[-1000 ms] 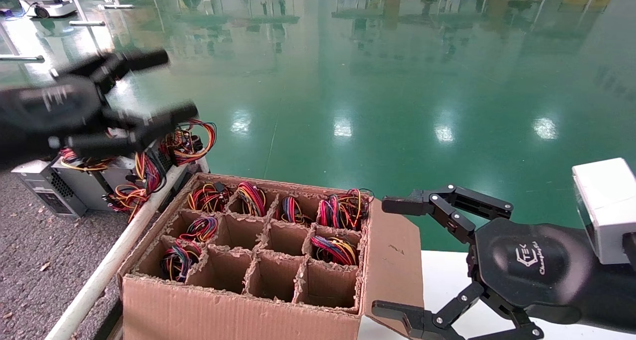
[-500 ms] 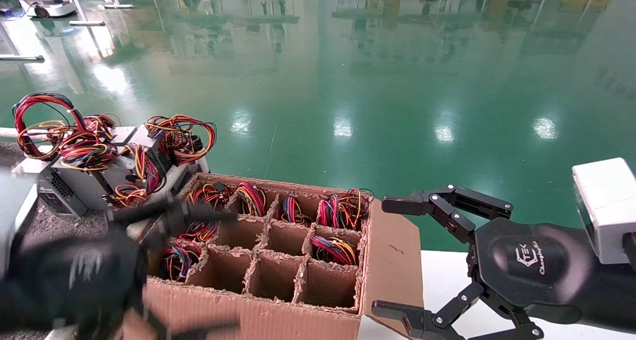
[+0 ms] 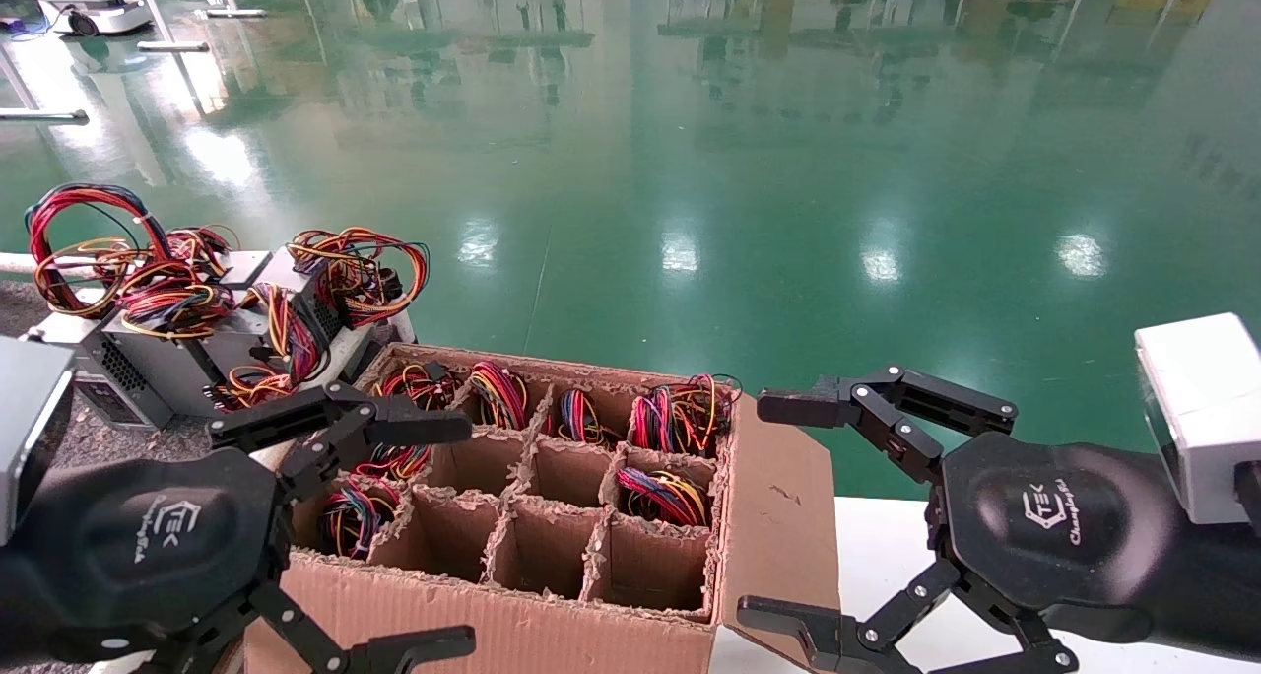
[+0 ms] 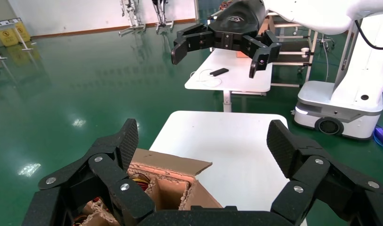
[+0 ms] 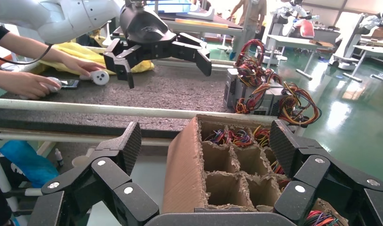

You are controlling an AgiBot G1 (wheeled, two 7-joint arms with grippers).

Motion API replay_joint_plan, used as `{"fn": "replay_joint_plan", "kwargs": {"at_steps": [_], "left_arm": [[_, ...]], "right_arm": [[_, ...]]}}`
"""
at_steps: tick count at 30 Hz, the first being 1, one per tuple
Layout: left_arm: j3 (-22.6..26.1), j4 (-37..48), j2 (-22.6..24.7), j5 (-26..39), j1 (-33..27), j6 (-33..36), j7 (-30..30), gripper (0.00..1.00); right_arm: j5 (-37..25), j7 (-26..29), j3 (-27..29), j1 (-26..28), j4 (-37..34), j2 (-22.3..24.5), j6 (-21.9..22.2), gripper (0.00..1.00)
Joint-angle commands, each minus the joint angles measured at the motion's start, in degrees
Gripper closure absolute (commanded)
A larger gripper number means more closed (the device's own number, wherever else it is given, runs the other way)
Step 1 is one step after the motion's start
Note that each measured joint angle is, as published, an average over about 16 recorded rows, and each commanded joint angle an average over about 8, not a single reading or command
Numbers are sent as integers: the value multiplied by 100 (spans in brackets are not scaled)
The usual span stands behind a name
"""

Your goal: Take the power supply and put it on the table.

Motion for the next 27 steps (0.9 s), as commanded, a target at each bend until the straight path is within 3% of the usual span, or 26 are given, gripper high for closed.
{"fn": "replay_joint_plan", "kwargs": {"at_steps": [1,27], "left_arm": [[-2,24,7,10,-18,-10,4,0],[-12,117,28,47,-84,-49,24,0]], "right_arm": [[0,0,0,0,0,0,0,0],[0,0,0,0,0,0,0,0]]}}
